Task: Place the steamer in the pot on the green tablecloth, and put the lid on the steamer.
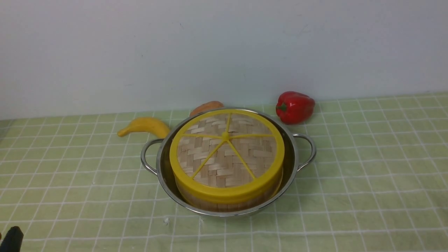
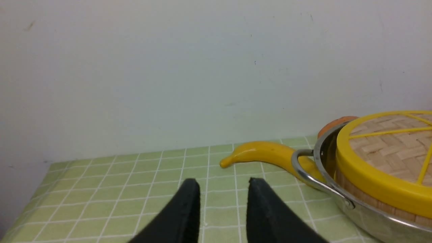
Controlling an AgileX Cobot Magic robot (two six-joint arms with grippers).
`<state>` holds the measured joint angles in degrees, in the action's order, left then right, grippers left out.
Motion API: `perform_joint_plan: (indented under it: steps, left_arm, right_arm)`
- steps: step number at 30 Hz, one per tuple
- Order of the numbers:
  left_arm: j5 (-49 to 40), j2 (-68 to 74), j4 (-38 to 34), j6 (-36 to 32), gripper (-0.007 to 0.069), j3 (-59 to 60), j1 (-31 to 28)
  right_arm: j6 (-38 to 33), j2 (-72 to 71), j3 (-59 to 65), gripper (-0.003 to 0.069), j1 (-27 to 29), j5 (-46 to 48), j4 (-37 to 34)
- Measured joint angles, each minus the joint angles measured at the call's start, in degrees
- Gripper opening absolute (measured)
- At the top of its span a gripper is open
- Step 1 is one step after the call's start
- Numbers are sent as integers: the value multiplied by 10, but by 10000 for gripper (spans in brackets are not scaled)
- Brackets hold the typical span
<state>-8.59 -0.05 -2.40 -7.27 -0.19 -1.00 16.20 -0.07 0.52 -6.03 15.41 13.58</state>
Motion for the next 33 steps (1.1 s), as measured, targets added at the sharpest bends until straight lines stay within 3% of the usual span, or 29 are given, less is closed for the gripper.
perform_joint_plan:
  steps: [33]
  left_arm:
    - [-5,0,0,-3,243,6,0]
  right_arm:
    - [0,0,0,240,0,0,0]
